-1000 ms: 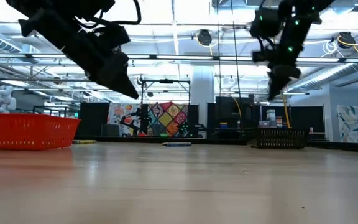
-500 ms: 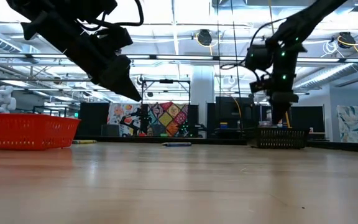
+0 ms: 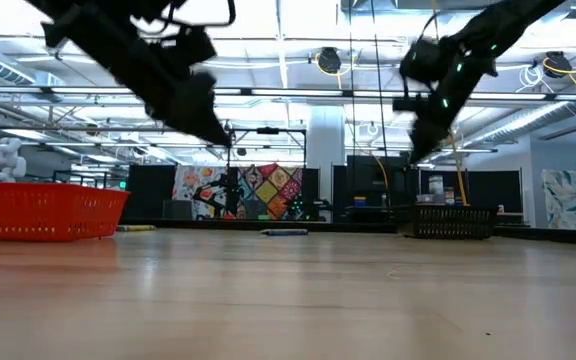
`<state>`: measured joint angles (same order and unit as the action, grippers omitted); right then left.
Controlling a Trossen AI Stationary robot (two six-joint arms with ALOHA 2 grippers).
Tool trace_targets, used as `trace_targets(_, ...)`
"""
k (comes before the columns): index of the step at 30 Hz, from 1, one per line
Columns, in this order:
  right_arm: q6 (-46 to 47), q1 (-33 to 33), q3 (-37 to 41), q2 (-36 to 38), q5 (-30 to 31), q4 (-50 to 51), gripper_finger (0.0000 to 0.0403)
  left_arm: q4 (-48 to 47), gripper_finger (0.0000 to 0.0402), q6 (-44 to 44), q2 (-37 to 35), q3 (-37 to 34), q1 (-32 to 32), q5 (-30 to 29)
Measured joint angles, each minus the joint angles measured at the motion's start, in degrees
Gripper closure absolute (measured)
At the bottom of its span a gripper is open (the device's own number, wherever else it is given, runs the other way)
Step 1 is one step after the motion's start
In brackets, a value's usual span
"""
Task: Sort crayons
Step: Put the light green crayon into the red bin
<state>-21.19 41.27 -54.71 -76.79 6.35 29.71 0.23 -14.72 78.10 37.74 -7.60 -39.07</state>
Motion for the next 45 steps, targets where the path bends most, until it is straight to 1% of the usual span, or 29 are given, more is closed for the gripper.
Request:
trace_targets(3, 5.33, -2.47, 3.54, 4.48, -13.11, -12.06, 0.0281, -5.12, 0.0204, -1.4, -2.2, 2.86, 0.14, -0.18)
trace_targets(5, 9.88, -5.05, 8.09, 6.22, -21.05, -24.86, 0.0287, -11.42, 0.0204, -4.65, -4.09, 5.31, 1.2, -2.65)
trace_targets(7, 13.58, -8.19, 13.85, 6.9, -25.29, -37.77, 0.0294, -19.47, 0.0204, -9.96, -5.88, 8.02, 3.07, -4.0)
trace_targets(9, 16.25, -11.64, 19.4, 6.29, -25.91, -50.0, 0.03, -28.2, 0.0204, -15.05, -7.24, 10.41, 5.84, -3.16)
trace_targets(11, 18.42, -14.9, 24.39, 4.66, -25.6, -60.54, 0.0305, -35.92, 0.0204, -18.42, -7.87, 12.2, 9.43, 0.01)
trace_targets(13, 20.1, -18.1, 27.85, 2.24, -22.68, -68.38, 0.0309, -41.14, 0.0204, -19.32, -7.93, 13.4, 14.42, 5.37)
trace_targets(15, 21.48, -20.95, 29.94, -0.39, -17.9, -73.4, 0.0312, -43.28, 0.0204, -18.42, -7.48, 13.45, 20.18, 10.25)
trace_targets(18, 23.22, -24.41, 30.49, -4.98, -11.27, -77.25, 0.0314, -41.61, 0.0204, -13.15, -5.07, 13.39, 28.33, 14.44)
trace_targets(19, 23.31, -25.22, 30.34, -6.53, -10.02, -78.14, 0.0314, -40.49, 0.0204, -11.15, -3.93, 13.33, 30.76, 15.79)
trace_targets(21, 22.7, -26.25, 29.61, -9.25, -9.24, -79.92, 0.0314, -35.33, 0.0204, -7.54, -1.39, 13.33, 35.02, 20.09)
trace_targets(23, 22.11, -26.91, 28.65, -11.47, -9.36, -80.57, 0.0314, -28.87, 0.0204, -3.75, 1.73, 13.33, 37.98, 26.75)
trace_targets(25, 21.48, -27.49, 28.01, -12.88, -9.37, -80.49, 0.0314, -20.29, 0.0204, 0.73, 5.58, 13.35, 39.5, 33.92)
trace_targets(26, 21.18, -27.63, 27.64, -13.37, -9.37, -80.93, 0.0314, -16.4, 0.0204, 3.23, 7.56, 13.35, 39.75, 36.3)
trace_targets(29, 20.6, -28.03, 27.17, -13.97, -9.37, -82.07, 0.0314, -3.52, 0.0204, 10.09, 13.58, 13.35, 39.83, 41.36)
trace_targets(32, 20.52, -28.45, 27.05, -13.02, -9.37, -81.51, 0.0314, 5.11, 0.0204, 14.03, 18.91, 13.31, 39.3, 47.44)
trace_targets(34, 20.08, -28.94, 27.05, -11.66, -9.37, -79.57, 0.0314, 6.99, 0.0204, 12.59, 21.13, 13.33, 38.96, 48.64)
trace_targets(38, 17.34, -29.82, 27.05, -7.29, -9.37, -73.55, 0.0314, 6.69, 0.0204, 8.29, 23.97, 13.83, 39.58, 47.85)
trace_targets(39, 17.01, -29.85, 27.05, -6.42, -9.37, -72.37, 0.0314, 8.0, 0.0204, 7.89, 24.56, 13.83, 39.82, 47.77)
trace_targets(43, 16.96, -29.77, 27.05, -4.52, -9.18, -71.91, 0.0314, 13.1, 0.0204, 8.13, 27.06, 14.22, 39.94, 49.53)
trace_targets(45, 17.04, -29.76, 27.05, -4.35, -9.17, -71.95, 0.0314, 13.35, 0.0204, 9.29, 28.56, 15.37, 39.87, 49.59)
